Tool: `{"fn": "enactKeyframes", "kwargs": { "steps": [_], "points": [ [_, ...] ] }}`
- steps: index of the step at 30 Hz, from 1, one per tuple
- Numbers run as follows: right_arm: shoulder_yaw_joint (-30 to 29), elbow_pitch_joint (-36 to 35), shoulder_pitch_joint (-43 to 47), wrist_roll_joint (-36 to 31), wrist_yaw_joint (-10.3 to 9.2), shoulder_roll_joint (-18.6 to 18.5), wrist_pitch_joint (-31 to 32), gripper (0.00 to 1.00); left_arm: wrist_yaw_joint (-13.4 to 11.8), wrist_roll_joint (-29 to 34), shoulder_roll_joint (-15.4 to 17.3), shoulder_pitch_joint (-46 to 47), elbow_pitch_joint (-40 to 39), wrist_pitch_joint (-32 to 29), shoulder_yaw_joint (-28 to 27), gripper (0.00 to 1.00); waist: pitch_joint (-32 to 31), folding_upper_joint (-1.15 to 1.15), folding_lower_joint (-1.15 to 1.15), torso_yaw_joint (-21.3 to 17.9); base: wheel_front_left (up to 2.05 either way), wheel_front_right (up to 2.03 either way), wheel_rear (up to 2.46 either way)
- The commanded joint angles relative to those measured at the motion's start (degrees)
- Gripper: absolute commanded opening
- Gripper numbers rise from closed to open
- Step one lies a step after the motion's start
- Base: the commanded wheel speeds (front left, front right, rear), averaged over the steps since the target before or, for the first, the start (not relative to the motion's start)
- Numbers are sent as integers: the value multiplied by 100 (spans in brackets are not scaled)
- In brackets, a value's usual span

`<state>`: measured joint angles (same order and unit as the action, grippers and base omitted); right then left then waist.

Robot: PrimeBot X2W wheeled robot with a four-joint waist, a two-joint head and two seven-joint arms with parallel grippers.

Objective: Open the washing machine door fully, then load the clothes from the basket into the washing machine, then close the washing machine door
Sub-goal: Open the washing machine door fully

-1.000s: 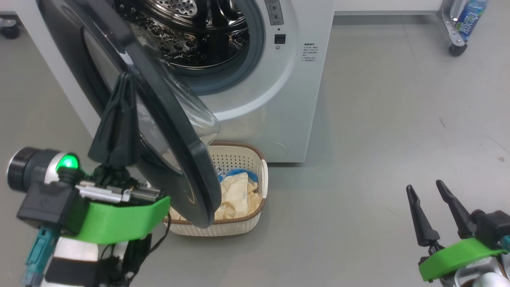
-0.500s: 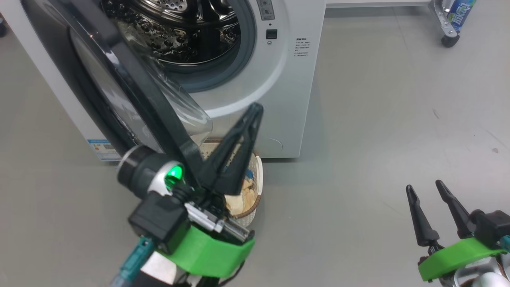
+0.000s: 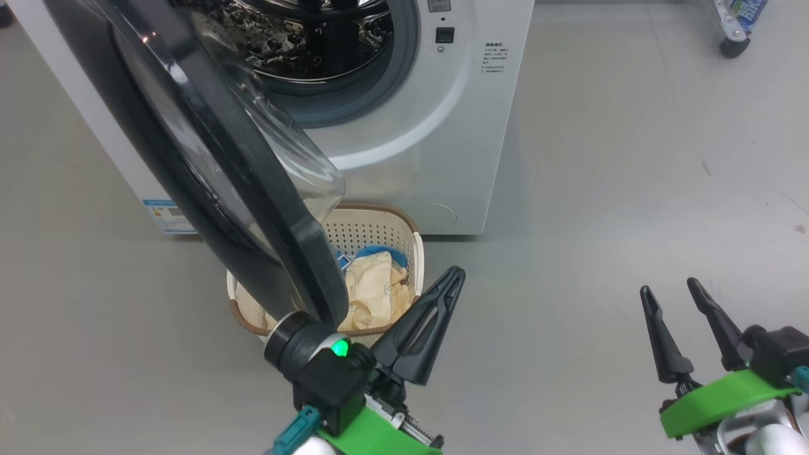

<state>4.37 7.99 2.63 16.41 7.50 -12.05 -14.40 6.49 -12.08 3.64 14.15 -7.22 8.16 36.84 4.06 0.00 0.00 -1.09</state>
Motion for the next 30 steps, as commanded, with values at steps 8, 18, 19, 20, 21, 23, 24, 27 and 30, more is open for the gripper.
{"fn": "enactKeyframes", "kwargs": {
  "steps": [8, 18, 19, 20, 21, 23, 24, 27, 30],
  "points": [
    [136, -143, -356, 82, -1, -152, -60, 100, -199, -190, -51, 296, 545, 170, -293, 0, 132, 0, 0, -42, 0, 0, 0],
    [109, -133, -380, 135, -1, -176, -60, 100, -346, -327, 6, 513, 1267, 375, -635, 0, 269, 0, 0, -7, 0, 0, 0],
    [111, -132, -386, 136, -1, -175, -60, 100, -348, -330, 6, 531, 1306, 385, -637, 0, 284, 0, 0, 1, 0, 0, 0],
    [116, -129, -395, 136, -1, -175, -60, 100, -357, -340, 5, 545, 1348, 390, -646, 0, 294, 0, 0, 10, 0, 0, 0],
    [120, -125, -405, 138, -1, -178, -60, 100, -357, -346, 5, 562, 1393, 392, -647, 0, 304, 0, 0, 21, 0, 0, 0],
    [128, -118, -425, 144, -1, -185, -60, 100, -372, -349, 10, 593, 1482, 399, -657, 0, 320, 0, 0, 43, 0, 0, 0],
    [136, -114, -435, 145, -1, -186, -60, 100, -381, -376, 8, 597, 1525, 407, -674, 0, 328, 0, 0, 50, 0, 0, 0],
    [166, -110, -457, 155, -1, -191, -60, 100, -418, -407, 14, 605, 1667, 417, -703, 0, 347, 0, 0, 70, 0, 0, 0],
    [173, -102, -459, 164, -1, -208, -60, 100, -444, -414, 19, 620, 1729, 441, -710, 0, 351, 0, 0, 101, 0, 0, 0]
  ]
}}
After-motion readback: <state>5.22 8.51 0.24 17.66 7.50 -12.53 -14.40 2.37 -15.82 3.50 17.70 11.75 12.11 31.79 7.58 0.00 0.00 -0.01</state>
